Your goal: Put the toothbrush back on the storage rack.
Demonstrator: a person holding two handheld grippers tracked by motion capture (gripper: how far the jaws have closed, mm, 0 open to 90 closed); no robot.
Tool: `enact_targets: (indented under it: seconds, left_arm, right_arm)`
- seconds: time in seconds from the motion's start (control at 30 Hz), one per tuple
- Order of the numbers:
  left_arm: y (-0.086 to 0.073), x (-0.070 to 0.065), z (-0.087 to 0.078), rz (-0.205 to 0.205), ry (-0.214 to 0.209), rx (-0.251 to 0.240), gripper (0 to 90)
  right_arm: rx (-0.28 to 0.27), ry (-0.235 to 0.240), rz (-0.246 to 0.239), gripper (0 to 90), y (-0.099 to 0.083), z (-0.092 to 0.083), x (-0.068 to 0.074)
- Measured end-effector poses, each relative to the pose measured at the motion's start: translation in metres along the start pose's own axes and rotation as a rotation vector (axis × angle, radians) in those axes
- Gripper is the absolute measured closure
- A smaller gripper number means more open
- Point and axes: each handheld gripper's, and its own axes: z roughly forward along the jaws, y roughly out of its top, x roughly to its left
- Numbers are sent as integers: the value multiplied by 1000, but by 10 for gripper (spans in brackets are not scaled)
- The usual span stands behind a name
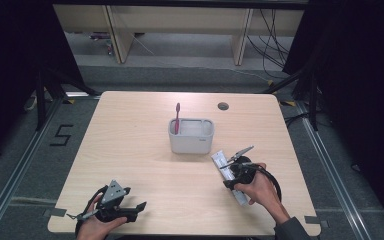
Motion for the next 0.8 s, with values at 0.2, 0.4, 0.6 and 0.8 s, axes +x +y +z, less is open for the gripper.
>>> enact_targets:
  seconds: [0.2, 0.4, 0.6, 0.8]
  left_arm:
    - [0, 0, -1, 6, -5, 3, 223]
    - [0, 0, -1, 1, -3, -2, 223]
    - [0, 0, -1, 3, -4, 0, 223]
    - [0, 0, -1, 4, -4, 0, 223]
  right_arm:
    - [51, 11, 11, 530, 8, 5, -3]
    - [101, 5, -17, 573, 14, 6, -5]
    - [145, 2, -78, 623, 18, 8, -8]
    - [193, -6, -137, 627, 25, 10, -7]
